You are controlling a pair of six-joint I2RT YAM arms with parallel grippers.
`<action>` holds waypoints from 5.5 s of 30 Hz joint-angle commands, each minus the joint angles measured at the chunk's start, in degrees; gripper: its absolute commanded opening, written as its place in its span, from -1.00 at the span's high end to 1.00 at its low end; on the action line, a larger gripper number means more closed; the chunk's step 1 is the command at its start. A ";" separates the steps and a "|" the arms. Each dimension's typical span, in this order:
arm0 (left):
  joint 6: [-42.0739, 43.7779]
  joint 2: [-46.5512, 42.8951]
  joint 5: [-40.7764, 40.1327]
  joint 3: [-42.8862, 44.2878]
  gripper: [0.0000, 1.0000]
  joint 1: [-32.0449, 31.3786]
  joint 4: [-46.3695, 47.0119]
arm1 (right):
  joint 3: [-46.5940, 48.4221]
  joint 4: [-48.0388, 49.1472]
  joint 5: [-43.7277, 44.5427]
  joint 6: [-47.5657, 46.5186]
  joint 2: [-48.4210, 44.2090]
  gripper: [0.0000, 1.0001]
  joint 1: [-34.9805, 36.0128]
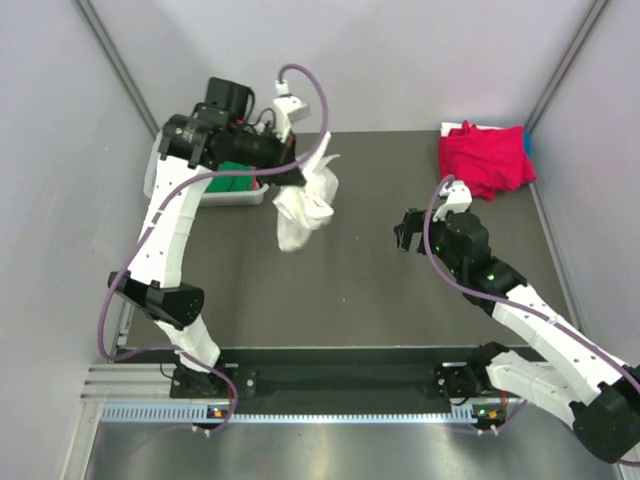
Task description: Fold and stack the t-shirts
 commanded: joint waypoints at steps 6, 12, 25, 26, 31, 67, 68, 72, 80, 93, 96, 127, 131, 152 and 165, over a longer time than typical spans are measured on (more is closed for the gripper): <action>5.68 -3.97 3.30 -8.65 1.00 -14.93 -11.09 | 2.11 0.04 2.16 0.03 -2.50 -0.99 1.71; 7.78 -5.28 -0.13 -19.35 0.31 -22.93 -11.00 | 2.72 -1.02 3.57 0.03 -3.73 -0.99 1.97; 8.76 -6.70 -4.00 -35.10 -0.93 -7.68 1.54 | 4.31 -1.37 4.01 0.04 -2.42 -0.99 2.41; 8.76 -5.82 -3.57 -36.95 -0.90 -4.34 4.61 | 4.31 -1.37 4.10 -0.05 -2.50 -0.99 2.50; 5.87 8.58 -11.46 -40.30 -0.82 9.13 9.38 | 4.31 -1.72 4.89 -0.58 -3.03 -0.99 2.59; -11.55 23.10 -12.18 -23.00 -0.78 28.65 27.58 | 3.78 -3.92 4.80 -1.28 -3.99 -0.99 2.50; -11.89 23.80 -12.09 -21.60 -0.78 29.35 27.50 | 3.69 -4.09 4.89 -1.37 -4.17 -0.99 2.50; -12.95 26.44 -12.35 -16.23 -0.78 31.82 27.58 | 3.52 -4.62 4.98 -1.37 -4.88 -0.99 2.50; -13.48 29.52 -12.35 -8.49 -0.78 34.37 25.91 | 3.25 -5.41 4.71 -1.37 -5.14 -0.99 2.68; -7.33 0.80 -4.36 -41.34 -0.96 21.29 24.69 | 4.49 -11.91 -6.79 1.09 -1.80 -0.99 3.64; -6.19 -6.23 -5.31 -47.41 -0.96 15.50 22.57 | 3.70 -14.46 -9.26 1.97 -2.67 -0.99 6.10; -7.50 -21.46 -11.12 -57.45 -0.96 9.49 19.94 | 18.19 -16.40 -10.76 0.48 28.52 -0.99 38.98; -7.85 -20.23 -9.63 -55.17 -0.96 14.23 20.02 | 18.90 -16.49 -10.23 0.21 29.66 -0.99 39.41; -9.96 -16.27 -3.91 -49.18 -0.96 22.86 19.59 | 16.00 -15.34 -4.17 0.21 36.86 -0.58 42.67; -8.38 -17.33 -3.21 -48.39 -0.96 22.94 17.91 | 13.19 -12.09 -3.20 1.26 40.91 -0.05 42.58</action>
